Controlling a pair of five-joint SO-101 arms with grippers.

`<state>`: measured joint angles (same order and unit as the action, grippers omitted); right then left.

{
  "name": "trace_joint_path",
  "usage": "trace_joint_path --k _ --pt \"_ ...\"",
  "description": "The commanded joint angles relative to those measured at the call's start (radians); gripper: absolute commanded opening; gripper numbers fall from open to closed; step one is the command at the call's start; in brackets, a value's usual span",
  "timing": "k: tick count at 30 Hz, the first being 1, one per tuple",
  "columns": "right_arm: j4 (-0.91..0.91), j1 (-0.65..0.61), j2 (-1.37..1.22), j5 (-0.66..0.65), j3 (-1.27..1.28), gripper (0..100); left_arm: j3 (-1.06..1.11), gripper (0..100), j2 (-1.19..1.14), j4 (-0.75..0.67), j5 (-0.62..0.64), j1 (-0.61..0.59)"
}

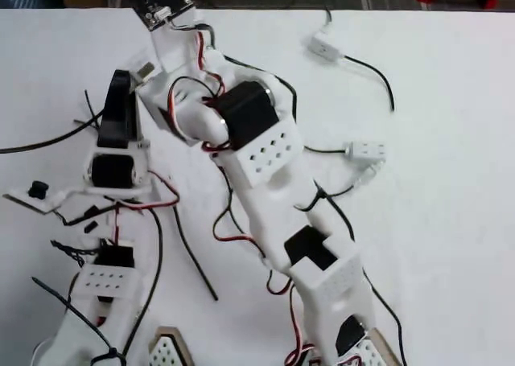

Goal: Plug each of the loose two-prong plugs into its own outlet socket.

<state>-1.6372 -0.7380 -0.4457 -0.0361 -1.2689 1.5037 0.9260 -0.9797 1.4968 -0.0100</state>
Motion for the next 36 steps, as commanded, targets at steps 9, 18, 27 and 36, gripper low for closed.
trace_joint_path --k 9,18,27,36 --pt "0.099 -0.01 0.068 -0.008 -0.014 1.9 0.041 3 0.022 -0.14 0.005 0.03" --pt "0.153 -0.012 0.07 -0.008 -0.015 1.9 0.057 3 0.022 -0.15 0.005 0.03" --pt "0.145 -0.03 0.154 -0.008 -0.006 1.9 0.118 3 0.022 -0.262 -0.124 0.124" --pt "0.131 -0.027 0.145 -0.008 -0.005 1.9 0.124 3 0.022 -0.262 -0.138 0.12"
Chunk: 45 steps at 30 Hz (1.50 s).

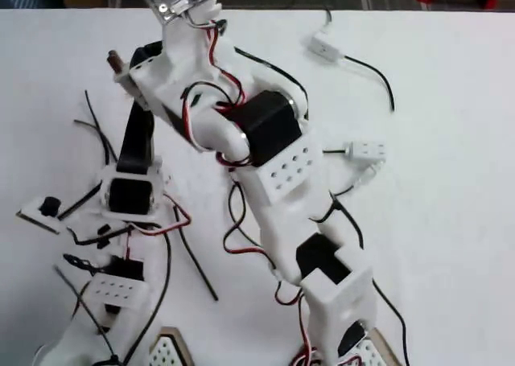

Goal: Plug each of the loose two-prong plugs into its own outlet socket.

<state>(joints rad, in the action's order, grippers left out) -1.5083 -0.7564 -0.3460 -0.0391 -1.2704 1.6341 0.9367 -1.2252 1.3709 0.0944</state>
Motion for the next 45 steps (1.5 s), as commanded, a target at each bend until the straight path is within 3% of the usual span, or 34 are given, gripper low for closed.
trace_joint_path --k 1,10,16,24,28,36,41,45 --pt "0.002 -0.008 0.044 -0.005 -0.003 1.9 -0.006 3 0.012 -0.017 -0.012 0.016" --pt "0.047 0.105 0.012 -0.003 -0.008 2.5 -0.031 3 0.012 -0.018 -0.012 -0.127" --pt "0.05 0.136 0.019 -0.003 -0.009 2.6 -0.029 3 0.012 -0.031 -0.012 -0.148" --pt "0.048 0.153 0.021 -0.003 -0.012 17.4 0.048 3 0.005 -0.147 -0.012 -0.331" --pt "0.045 0.153 0.022 -0.003 -0.014 18.0 0.046 2 0.005 -0.035 -0.012 -0.398" --pt "0.022 0.193 0.096 -0.003 -0.009 18.3 0.046 2 0.005 0.279 -0.012 -0.41" --pt "0.022 0.225 0.113 -0.002 -0.006 18.3 0.046 3 0.01 0.503 -0.012 -0.512" --pt "0.022 0.22 0.116 0.0 -0.006 18.3 0.046 3 0.01 0.548 -0.012 -0.61"
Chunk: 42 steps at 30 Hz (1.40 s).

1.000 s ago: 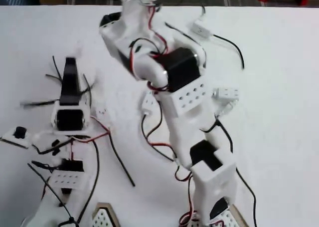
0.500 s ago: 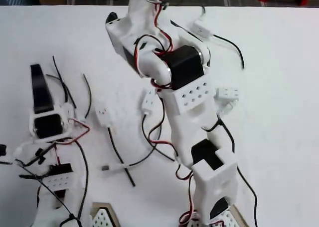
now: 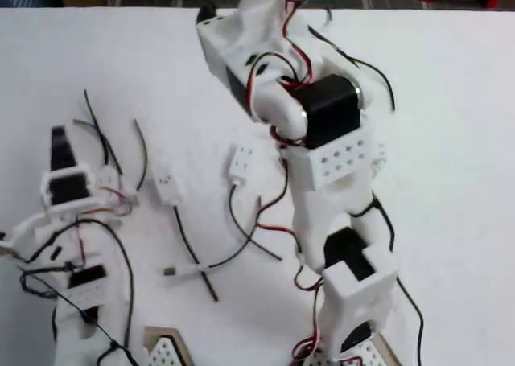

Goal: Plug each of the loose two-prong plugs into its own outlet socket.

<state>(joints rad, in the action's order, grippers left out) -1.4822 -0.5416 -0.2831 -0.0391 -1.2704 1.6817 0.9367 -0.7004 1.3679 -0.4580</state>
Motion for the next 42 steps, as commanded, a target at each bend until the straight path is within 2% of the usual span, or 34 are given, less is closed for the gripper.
trace_joint_path --k 1,5,8,11,16,18,19,21,25,27,29,31,34,36,39,42 --pt "-0.004 0.004 0.053 0.0 -0.005 18.3 -0.002 3 0.01 0.023 -0.009 -0.065" --pt "-0.007 0.004 0.053 0.002 -0.005 18.2 -0.002 3 0.012 -0.011 -0.014 -0.065" --pt "-0.018 0.004 0.053 0.003 -0.009 18.2 -0.002 3 0.012 -0.035 -0.147 -0.064" --pt "-0.018 0.004 0.053 0.003 -0.011 18.2 -0.002 3 0.005 0.012 -0.448 -0.039" --pt "-0.018 0.004 0.053 0.005 -0.011 18.2 -0.002 3 0.005 0.224 -1.183 0.153" --pt "-0.018 0.005 0.053 0.005 -0.011 18.1 -0.002 3 0.01 0.31 -1.43 0.223" --pt "-0.018 0.007 0.053 0.005 -0.012 18.1 -0.002 3 0.01 0.345 -1.53 0.252" --pt "-0.018 0.005 0.053 0.005 -0.012 18.1 -0.002 3 0.01 0.39 -1.646 0.294" --pt "-0.018 0.004 0.053 0.005 -0.012 18.1 -0.043 2 0.01 0.511 -1.68 0.285" --pt "-0.018 0.004 0.053 0.005 -0.012 18.1 -0.143 2 0.01 0.669 -1.676 0.243" --pt "-0.018 0.004 0.053 0.005 -0.012 18.1 -0.308 2 0.004 0.925 -1.666 0.199" --pt "-0.018 0.004 0.053 0.005 -0.012 18.1 -0.494 2 0.004 1.221 -1.602 0.199" --pt "-0.018 0.004 0.053 0.005 -0.012 18.1 -0.761 3 0.002 1.606 -1.468 0.252" --pt "-0.019 0.004 0.053 0.005 -0.012 18.1 -0.893 3 0.002 1.788 -1.436 0.305" --pt "-0.024 0.005 0.053 0.005 -0.012 18.1 -0.996 3 0.002 1.952 -1.432 0.378" --pt "-0.025 0.005 0.053 0.005 -0.012 18.1 -0.984 3 0.002 1.97 -1.433 0.389"
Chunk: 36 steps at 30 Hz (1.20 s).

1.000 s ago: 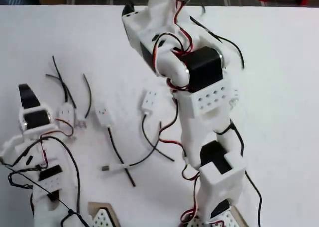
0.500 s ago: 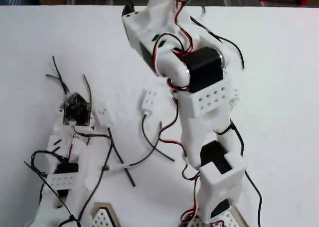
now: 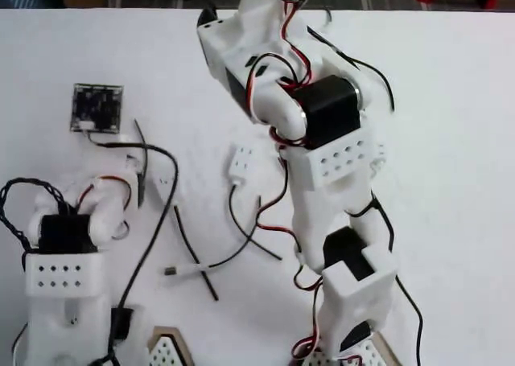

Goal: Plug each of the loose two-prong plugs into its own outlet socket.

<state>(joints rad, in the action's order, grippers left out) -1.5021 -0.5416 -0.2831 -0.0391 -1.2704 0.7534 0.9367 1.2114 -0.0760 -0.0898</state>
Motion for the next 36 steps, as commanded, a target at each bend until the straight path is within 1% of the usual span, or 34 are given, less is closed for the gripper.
trace_joint_path --k 1,3,6,8,10,14,18,21,22,24,26,28,33,35,36 --pt "-0.005 0.005 0.053 0.005 -0.012 18.1 -0.041 4 0.002 0.069 0.011 0.024" --pt "-0.005 0.008 0.053 0.005 -0.012 18.1 -0.02 12 0.002 0.101 0.009 0.027" --pt "-0.005 0.01 0.053 0.005 -0.012 18.1 -0.002 31 0.002 0.184 -0.031 0.027" --pt "-0.005 0.007 0.053 0.005 -0.012 18.1 0.008 38 0.002 0.249 -0.032 0.027" --pt "-0.005 0.005 0.053 0.005 -0.012 18.1 0.008 40 0.002 0.272 -0.032 0.027" --pt "-0.005 0.004 0.053 0.005 -0.012 18.1 0.003 40 -0.022 0.278 -0.032 0.027" --pt "-0.005 0.004 0.053 0.005 -0.012 18.1 -0.017 40 -0.18 0.284 -0.032 0.027" --pt "-0.005 0.004 0.053 0.005 -0.012 18.1 -0.11 40 -0.329 0.376 -0.051 0.028" --pt "-0.005 0.004 0.053 0.005 -0.012 18.1 -0.147 40 -0.369 0.414 -0.091 0.03" --pt "-0.005 0.004 0.053 0.005 -0.012 18.1 -0.207 40 -0.424 0.476 -0.219 0.05" --pt "-0.005 0.004 0.053 0.005 -0.012 18.1 -0.238 40 -0.44 0.516 -0.325 0.073" --pt "-0.005 0.004 0.053 0.005 -0.012 18.1 -0.239 40 -0.44 0.523 -0.422 0.094" --pt "-0.005 0.004 0.053 0.003 -0.012 18.1 -0.176 40 -0.447 0.523 -0.778 0.148" --pt "-0.005 0.004 0.053 0.003 -0.012 18.1 -0.118 39 -0.447 0.505 -0.85 0.186" --pt "-0.005 0.004 0.053 0.003 -0.012 18.1 -0.086 37 -0.447 0.479 -0.853 0.213"
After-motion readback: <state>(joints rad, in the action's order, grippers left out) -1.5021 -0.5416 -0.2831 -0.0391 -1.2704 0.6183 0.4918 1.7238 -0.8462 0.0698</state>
